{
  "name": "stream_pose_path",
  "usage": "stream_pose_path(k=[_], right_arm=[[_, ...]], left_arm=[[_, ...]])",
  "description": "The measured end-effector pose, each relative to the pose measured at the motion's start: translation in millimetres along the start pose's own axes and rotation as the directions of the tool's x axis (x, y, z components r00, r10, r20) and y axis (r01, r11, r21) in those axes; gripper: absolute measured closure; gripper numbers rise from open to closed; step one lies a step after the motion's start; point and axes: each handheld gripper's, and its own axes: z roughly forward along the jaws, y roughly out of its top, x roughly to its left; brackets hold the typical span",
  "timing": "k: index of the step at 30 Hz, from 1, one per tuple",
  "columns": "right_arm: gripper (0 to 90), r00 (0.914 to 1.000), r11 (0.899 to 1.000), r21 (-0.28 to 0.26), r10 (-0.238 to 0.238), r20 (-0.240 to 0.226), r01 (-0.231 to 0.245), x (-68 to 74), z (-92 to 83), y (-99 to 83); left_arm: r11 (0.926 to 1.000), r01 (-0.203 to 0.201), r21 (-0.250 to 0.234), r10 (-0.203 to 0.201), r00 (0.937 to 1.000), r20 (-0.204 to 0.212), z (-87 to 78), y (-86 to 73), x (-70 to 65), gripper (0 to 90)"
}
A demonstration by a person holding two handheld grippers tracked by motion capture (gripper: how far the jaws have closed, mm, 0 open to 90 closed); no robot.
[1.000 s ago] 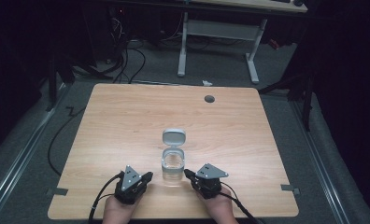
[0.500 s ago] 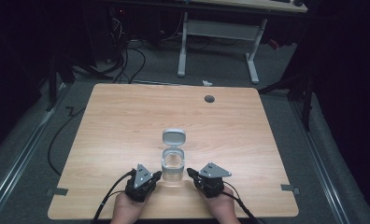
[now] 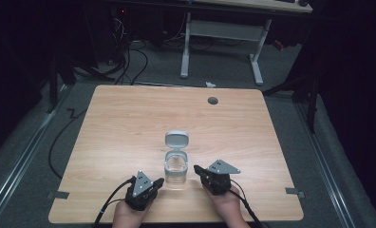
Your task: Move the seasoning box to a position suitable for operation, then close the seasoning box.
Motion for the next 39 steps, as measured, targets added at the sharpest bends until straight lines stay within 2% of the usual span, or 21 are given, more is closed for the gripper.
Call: stream_pose_path(k=[2,5,7,8,12,17,20,24,31,39], right_arm=[[90.0,0.9995,1.000,-0.007,0.022,0.021,-0.022,-5.4,1.0,5.6],[90.0,0.9970,0.998,-0.031,0.055,0.055,-0.053,-14.3,3.9,16.5],[90.0,0.9961,0.998,-0.037,0.056,0.069,-0.054,-17.4,5.4,20.2],[90.0,0.9946,0.998,-0.040,0.052,0.089,-0.049,-23.5,9.1,27.4],[90.0,0.9930,0.998,-0.038,0.049,0.107,-0.045,-31.6,13.8,37.4],[90.0,0.9940,0.999,-0.049,0.024,0.106,-0.019,-36.1,14.9,50.3],[90.0,0.9949,0.998,-0.065,-0.001,0.101,0.008,-36.8,16.3,64.2],[90.0,0.9952,0.996,-0.082,-0.012,0.097,0.020,-37.1,19.2,75.7],[90.0,0.9964,0.995,-0.099,-0.005,0.085,0.013,-35.5,24.2,87.5],[90.0,0.9972,0.993,-0.117,0.004,0.074,0.005,-36.0,36.7,97.6]], left_arm=[[0.9998,0.009,0.019,-0.010,0.9997,0.022,-1.1,-4.0,-3.9,90.0],[0.9996,-0.012,0.027,0.011,0.9994,0.034,-0.9,-7.1,-7.7,90.0],[0.9996,-0.008,0.027,0.007,0.9991,0.042,1.6,-7.3,-9.5,90.0],[0.9996,-0.013,0.025,0.012,0.9991,0.041,4.8,-6.3,-10.5,90.0],[0.9998,-0.016,0.015,0.015,0.9992,0.038,8.5,-4.2,-11.8,90.0],[0.9994,-0.026,0.023,0.026,0.9990,0.038,11.5,-6.9,-13.5,90.0],[0.9994,-0.026,0.021,0.025,0.9989,0.039,15.1,-4.9,-13.3,90.0],[0.9994,-0.029,0.016,0.028,0.9987,0.042,16.1,-3.9,-13.9,90.0],[0.9998,-0.021,0.007,0.020,0.9983,0.055,12.9,-3.5,-15.0,90.0],[0.9999,-0.014,0.007,0.013,0.9981,0.060,18.6,-4.6,-18.9,90.0]])
